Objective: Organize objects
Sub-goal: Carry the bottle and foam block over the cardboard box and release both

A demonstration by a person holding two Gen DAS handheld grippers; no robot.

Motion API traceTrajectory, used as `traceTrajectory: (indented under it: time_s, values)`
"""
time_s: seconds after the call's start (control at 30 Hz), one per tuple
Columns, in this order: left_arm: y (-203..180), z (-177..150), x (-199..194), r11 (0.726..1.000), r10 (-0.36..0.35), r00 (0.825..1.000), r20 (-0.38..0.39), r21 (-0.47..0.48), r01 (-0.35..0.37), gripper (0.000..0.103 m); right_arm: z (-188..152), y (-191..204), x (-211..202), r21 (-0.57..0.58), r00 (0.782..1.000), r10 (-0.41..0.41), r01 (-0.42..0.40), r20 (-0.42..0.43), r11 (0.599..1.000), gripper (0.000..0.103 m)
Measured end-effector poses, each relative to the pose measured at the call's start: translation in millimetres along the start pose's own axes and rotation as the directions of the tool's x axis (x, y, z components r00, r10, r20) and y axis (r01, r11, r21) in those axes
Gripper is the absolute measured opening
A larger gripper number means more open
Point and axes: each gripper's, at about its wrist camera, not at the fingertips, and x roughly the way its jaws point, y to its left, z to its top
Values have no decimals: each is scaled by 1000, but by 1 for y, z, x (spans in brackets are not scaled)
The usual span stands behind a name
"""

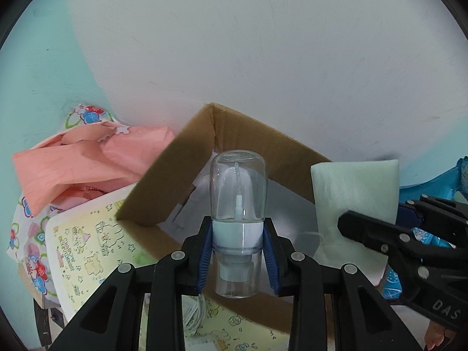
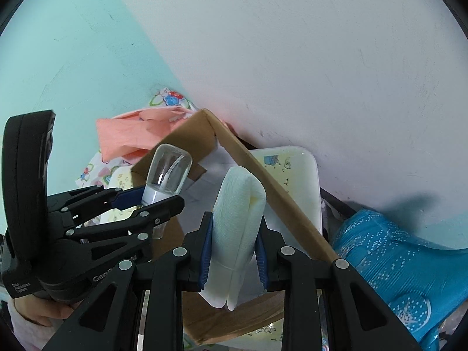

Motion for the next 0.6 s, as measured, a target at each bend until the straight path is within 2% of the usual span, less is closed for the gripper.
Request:
traceTrajectory:
  time_s: [0.3,0.4,0.47,0.5,0.6]
  values:
    - [-6,1,35,1000,29,999,-44,5,-28,34,-9,-10,20,34,999,5,-4,-43,999,29]
    - [-8,2,35,999,45,999,-28,3,-45,50,-11,-12,22,39,999,-10,11,-50,999,29]
    - [-7,3,34,999,46,999,-26,-2,-46,66,-11,-13,22,40,999,-13,15,-49,999,29]
    - [-6,3,33,997,56,998,-17,-55,-57,67,-11,-13,22,40,999,-19,21,-48,999,29]
    - [-3,4,23,995,71,998,-3,-66,-71,70,-10,-12,24,40,998,-36,38,-50,998,29]
